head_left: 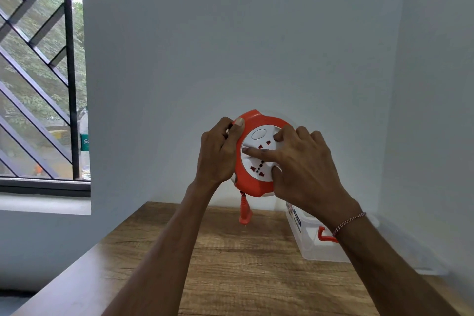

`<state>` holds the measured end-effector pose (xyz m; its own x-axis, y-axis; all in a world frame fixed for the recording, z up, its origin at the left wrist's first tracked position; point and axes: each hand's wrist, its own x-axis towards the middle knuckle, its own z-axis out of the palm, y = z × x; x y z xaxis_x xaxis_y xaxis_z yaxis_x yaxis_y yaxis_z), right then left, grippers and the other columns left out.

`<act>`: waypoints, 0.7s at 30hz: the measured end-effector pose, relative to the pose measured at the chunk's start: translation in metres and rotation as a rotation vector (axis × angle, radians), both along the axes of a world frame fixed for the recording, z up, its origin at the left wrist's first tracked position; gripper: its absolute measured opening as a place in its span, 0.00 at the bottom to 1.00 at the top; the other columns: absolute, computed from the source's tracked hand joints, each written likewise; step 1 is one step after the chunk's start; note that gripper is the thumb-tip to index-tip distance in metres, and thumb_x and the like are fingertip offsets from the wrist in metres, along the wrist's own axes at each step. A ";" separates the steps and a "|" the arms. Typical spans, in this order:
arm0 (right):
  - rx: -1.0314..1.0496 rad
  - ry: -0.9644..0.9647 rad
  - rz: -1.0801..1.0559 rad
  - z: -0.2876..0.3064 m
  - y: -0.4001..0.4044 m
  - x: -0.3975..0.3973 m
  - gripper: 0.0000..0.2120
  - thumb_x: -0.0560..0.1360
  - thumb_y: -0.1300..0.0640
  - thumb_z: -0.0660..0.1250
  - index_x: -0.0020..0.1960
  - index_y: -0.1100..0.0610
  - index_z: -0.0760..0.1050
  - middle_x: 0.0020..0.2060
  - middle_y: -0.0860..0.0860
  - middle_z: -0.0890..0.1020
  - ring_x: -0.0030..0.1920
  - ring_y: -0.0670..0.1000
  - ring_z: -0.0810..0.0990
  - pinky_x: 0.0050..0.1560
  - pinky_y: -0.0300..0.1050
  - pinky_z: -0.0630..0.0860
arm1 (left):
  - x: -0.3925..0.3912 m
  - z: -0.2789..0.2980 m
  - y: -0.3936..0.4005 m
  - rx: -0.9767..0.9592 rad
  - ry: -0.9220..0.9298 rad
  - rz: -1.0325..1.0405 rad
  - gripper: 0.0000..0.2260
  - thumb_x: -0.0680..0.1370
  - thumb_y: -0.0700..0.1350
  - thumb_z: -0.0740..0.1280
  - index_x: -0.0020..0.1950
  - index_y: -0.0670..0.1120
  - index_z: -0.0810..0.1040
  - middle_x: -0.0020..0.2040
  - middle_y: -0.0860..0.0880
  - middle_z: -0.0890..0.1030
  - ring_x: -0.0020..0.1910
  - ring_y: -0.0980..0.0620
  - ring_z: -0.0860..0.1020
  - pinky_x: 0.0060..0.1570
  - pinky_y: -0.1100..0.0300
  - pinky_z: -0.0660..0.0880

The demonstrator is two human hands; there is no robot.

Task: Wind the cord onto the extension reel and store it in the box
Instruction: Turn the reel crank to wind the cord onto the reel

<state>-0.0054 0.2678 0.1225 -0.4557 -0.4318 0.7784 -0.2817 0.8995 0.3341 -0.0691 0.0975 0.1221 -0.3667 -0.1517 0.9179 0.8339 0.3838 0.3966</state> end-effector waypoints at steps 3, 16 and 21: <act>-0.102 0.031 0.046 0.000 0.002 -0.001 0.29 0.64 0.41 0.73 0.65 0.40 0.73 0.52 0.57 0.81 0.48 0.57 0.79 0.48 0.53 0.74 | 0.002 0.001 0.001 0.011 0.017 -0.015 0.16 0.81 0.53 0.58 0.47 0.44 0.78 0.38 0.54 0.82 0.34 0.56 0.82 0.33 0.66 0.78; -0.420 0.218 0.104 -0.015 -0.012 -0.002 0.29 0.64 0.36 0.69 0.60 0.50 0.78 0.41 0.54 0.85 0.35 0.54 0.81 0.43 0.48 0.79 | 0.003 -0.002 0.008 0.007 -0.008 -0.045 0.14 0.80 0.54 0.57 0.43 0.48 0.76 0.35 0.55 0.81 0.33 0.56 0.81 0.33 0.65 0.77; -0.378 0.123 0.120 -0.009 -0.007 -0.001 0.30 0.68 0.35 0.66 0.66 0.46 0.73 0.48 0.52 0.84 0.44 0.53 0.82 0.48 0.51 0.79 | 0.000 -0.004 0.007 0.046 -0.033 -0.040 0.15 0.81 0.54 0.57 0.45 0.46 0.77 0.36 0.54 0.81 0.33 0.56 0.81 0.32 0.65 0.78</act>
<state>-0.0068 0.2608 0.1137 -0.3133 -0.1501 0.9377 -0.3710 0.9283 0.0247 -0.0688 0.1041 0.1183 -0.4033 -0.1783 0.8975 0.8345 0.3307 0.4407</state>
